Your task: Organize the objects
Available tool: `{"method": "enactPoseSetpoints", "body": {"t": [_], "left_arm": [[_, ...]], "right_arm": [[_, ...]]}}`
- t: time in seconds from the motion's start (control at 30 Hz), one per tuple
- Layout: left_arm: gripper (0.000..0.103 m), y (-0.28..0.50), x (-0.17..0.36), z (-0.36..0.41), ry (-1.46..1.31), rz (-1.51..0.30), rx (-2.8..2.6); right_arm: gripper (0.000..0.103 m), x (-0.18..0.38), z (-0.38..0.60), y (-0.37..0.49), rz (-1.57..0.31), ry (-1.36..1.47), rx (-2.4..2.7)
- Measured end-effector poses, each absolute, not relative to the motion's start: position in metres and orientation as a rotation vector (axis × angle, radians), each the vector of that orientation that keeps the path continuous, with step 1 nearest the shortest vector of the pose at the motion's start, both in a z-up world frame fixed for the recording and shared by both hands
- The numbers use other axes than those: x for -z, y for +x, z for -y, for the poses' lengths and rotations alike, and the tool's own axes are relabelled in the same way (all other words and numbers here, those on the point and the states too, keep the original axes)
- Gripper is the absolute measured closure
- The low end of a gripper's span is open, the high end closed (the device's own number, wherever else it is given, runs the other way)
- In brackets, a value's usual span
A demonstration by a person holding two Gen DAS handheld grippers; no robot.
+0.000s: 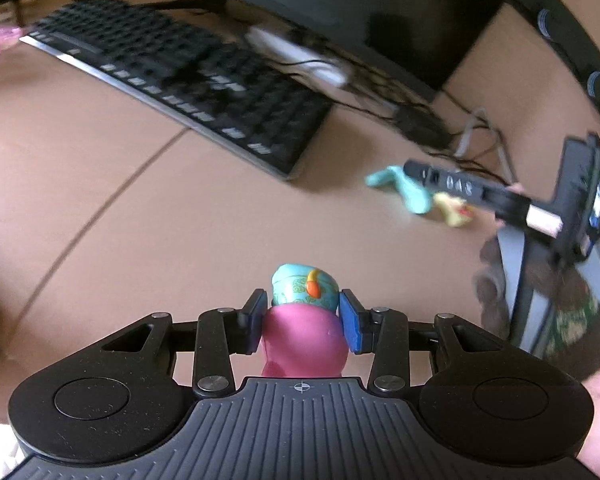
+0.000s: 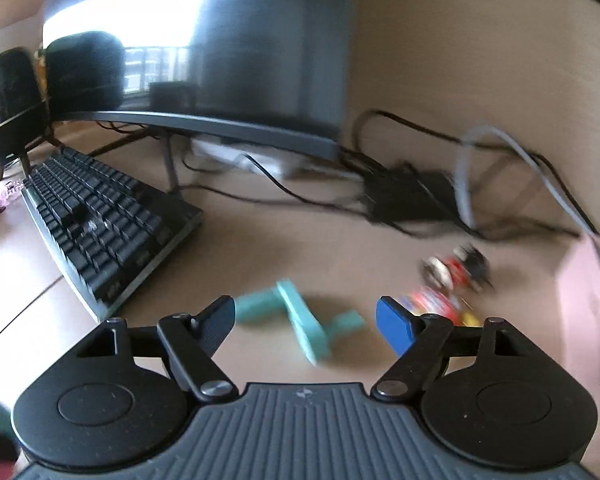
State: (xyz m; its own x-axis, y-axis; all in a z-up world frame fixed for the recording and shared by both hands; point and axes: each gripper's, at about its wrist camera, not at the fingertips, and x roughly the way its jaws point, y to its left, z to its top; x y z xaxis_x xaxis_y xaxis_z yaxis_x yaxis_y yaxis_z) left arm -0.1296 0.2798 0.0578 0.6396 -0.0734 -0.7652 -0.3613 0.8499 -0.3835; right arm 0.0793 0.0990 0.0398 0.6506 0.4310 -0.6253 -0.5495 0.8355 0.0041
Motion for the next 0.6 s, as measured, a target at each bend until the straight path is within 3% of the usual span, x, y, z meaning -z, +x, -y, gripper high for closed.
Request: {"method": "enactPoseSetpoints", "body": {"t": [0.03,0.1,0.23,0.33,0.6], "left_arm": [[0.06,-0.132,-0.055,-0.284,-0.556,-0.886,-0.189],[0.06,-0.138,-0.054,-0.293,-0.563,-0.905,-0.191],[0.06,-0.141,-0.054,-0.307,-0.554,-0.889,-0.197],[0.06,-0.139,-0.05,-0.311,-0.553,-0.896,-0.19],[0.06,-0.122,-0.049,-0.299,-0.522,-0.911,-0.079]], "right_arm": [[0.025,-0.036,-0.109,0.083,-0.653,-0.203,-0.562],[0.035,-0.028,-0.129,0.091,-0.657,-0.231,-0.556],[0.039,-0.015,-0.147,0.104,-0.656,-0.277,-0.542],[0.056,-0.008,-0.148,0.108,-0.683,-0.287,-0.553],[0.066,-0.007,-0.097,0.056,-0.71,-0.315,-0.589]]}}
